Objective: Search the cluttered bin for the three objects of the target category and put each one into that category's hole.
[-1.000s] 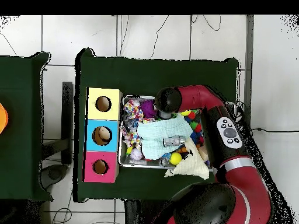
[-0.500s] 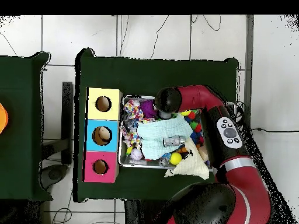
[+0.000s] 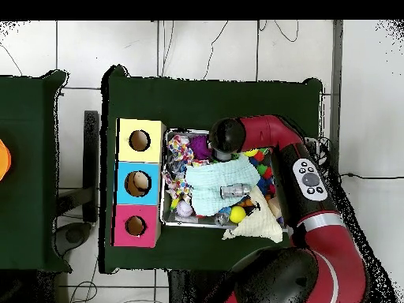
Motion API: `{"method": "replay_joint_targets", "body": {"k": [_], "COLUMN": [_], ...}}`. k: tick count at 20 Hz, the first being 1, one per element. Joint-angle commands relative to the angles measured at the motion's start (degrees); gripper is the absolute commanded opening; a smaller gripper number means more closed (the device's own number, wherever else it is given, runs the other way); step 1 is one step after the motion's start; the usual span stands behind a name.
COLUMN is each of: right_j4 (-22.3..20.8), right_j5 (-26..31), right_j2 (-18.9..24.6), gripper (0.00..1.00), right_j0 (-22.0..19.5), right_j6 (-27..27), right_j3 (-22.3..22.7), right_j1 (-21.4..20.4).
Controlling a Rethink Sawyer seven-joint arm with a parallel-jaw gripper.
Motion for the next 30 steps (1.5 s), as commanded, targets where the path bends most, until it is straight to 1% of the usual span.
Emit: {"method": "replay_joint_targets", "body": {"k": [1, 7, 11, 23, 30], "right_j4": [-0.96, -1.10, -0.33, -0.55, -0.25], "right_j5": [-1.95, -2.19, -1.78, -2.09, -1.34], "right_j2": [0.79, 1.04, 1.32, 1.52, 1.52], "gripper": [1.00, 1.00, 1.00, 1.00, 1.00], "right_j0": [0.20, 0.04, -0.38, -0.32, -0.49], "right_j6": [-11.47, -12.10, -12.11, -12.55, -12.93], "right_j3": [-0.58, -1.02, -0.86, -1.20, -1.07], "right_j1": [3.61, 3.85, 4.41, 4.64, 4.62]}}
